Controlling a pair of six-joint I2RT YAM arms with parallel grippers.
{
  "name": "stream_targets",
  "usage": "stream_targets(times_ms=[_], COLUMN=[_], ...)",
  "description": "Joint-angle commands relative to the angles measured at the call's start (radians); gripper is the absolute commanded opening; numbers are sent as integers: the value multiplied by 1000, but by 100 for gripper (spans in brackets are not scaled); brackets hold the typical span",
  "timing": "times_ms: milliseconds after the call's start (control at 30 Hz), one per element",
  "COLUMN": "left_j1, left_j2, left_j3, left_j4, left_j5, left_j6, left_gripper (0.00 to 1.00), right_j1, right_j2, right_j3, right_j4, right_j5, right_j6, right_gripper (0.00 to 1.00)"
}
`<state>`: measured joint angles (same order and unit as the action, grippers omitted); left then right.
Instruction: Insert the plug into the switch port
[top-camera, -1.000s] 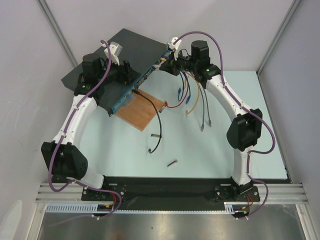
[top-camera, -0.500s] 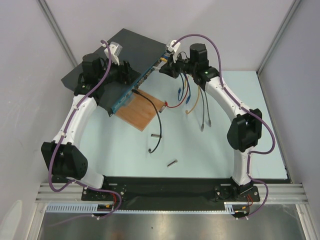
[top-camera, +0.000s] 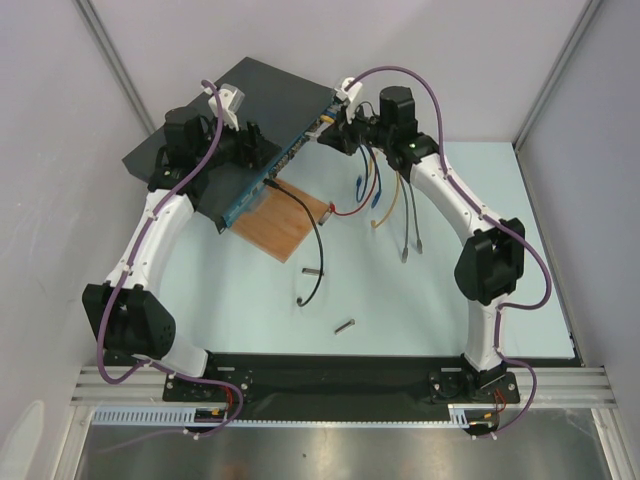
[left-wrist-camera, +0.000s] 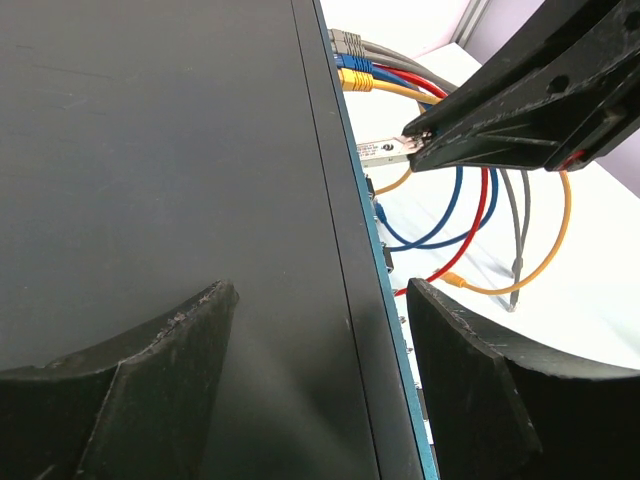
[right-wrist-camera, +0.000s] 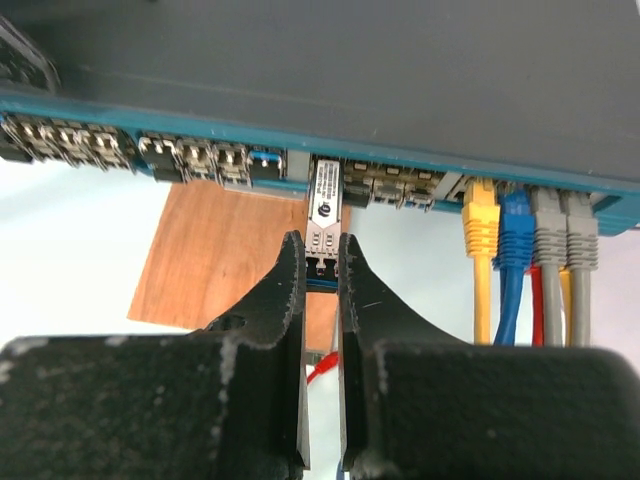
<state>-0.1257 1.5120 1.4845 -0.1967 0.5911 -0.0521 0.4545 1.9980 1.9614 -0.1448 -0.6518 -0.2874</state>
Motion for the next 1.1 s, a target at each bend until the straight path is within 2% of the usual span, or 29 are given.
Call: stream_targets(times_ms=[0, 300, 600, 733, 967, 1067], left_j1=[15, 24, 32, 35, 41, 41], left_j2=[4, 5, 14, 16, 16, 22], left_j3=[-7, -9, -3, 0, 2, 0], left_j4=[-7, -9, -20, -24, -23, -21], left_j5=[15, 18, 29, 29, 24, 26], left_j6=[12, 17, 21, 23, 23, 18], left_gripper=[75, 76, 76, 76, 76, 76], right_j1=[33, 12, 16, 26, 47, 58], right_j2=[16, 4, 22, 65, 146, 163], right_j3=[68, 11, -159, -116, 5, 43], right_j4=[117, 214, 427, 505, 518, 461], right_j5=[-3, -65, -94, -83, -106, -121], right_j6=[59, 123, 155, 188, 203, 163], right_gripper=[0, 0, 0, 0, 0, 14])
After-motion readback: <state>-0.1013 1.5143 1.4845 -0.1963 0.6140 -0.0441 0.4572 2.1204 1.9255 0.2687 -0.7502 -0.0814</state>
